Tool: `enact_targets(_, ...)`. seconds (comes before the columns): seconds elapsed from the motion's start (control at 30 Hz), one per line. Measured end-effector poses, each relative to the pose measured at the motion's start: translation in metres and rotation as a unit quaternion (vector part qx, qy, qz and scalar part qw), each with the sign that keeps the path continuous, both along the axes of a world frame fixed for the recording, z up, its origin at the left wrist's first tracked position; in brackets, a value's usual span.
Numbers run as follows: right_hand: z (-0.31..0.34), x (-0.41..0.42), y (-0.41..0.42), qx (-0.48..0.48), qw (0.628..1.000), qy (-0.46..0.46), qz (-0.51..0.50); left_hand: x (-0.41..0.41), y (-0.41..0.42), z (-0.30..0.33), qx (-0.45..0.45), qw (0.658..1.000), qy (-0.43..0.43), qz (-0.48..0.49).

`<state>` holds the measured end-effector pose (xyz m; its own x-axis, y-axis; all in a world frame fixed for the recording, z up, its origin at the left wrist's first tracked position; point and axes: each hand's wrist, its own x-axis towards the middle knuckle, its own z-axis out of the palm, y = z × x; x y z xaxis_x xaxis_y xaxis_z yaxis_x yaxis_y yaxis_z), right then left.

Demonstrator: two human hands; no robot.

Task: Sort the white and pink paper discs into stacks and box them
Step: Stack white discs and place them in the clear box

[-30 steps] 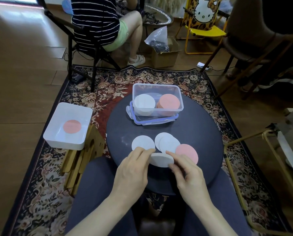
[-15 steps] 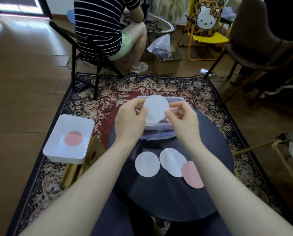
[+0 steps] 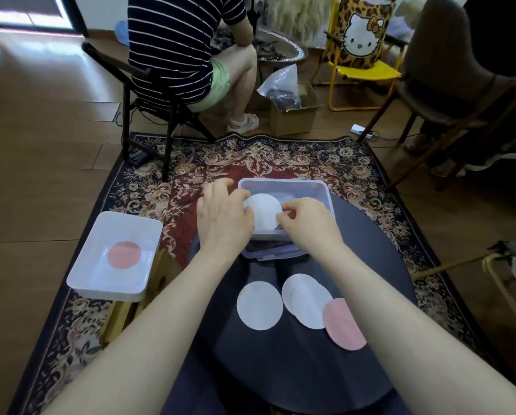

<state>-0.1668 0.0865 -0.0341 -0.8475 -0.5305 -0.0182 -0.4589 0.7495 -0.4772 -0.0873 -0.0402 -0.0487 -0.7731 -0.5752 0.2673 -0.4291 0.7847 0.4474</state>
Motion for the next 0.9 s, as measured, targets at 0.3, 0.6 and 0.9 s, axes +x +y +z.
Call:
enact_targets(0.3, 0.002, 0.000, -0.002, 0.041, 0.999, 0.019, -0.007, 0.009, 0.001, 0.003, 0.129, 0.987, -0.078, -0.059)
enact_targets(0.6, 0.016, 0.050, 0.058, -0.204, 0.978, -0.004, -0.032, 0.054, 0.011, 0.000, 0.101, 0.989, 0.051, -0.092)
enact_targets(0.9, -0.024, 0.108, 0.132, -0.219, 0.971, -0.064, -0.076, 0.132, 0.054, -0.043, -0.040, 0.991, 0.003, -0.131)
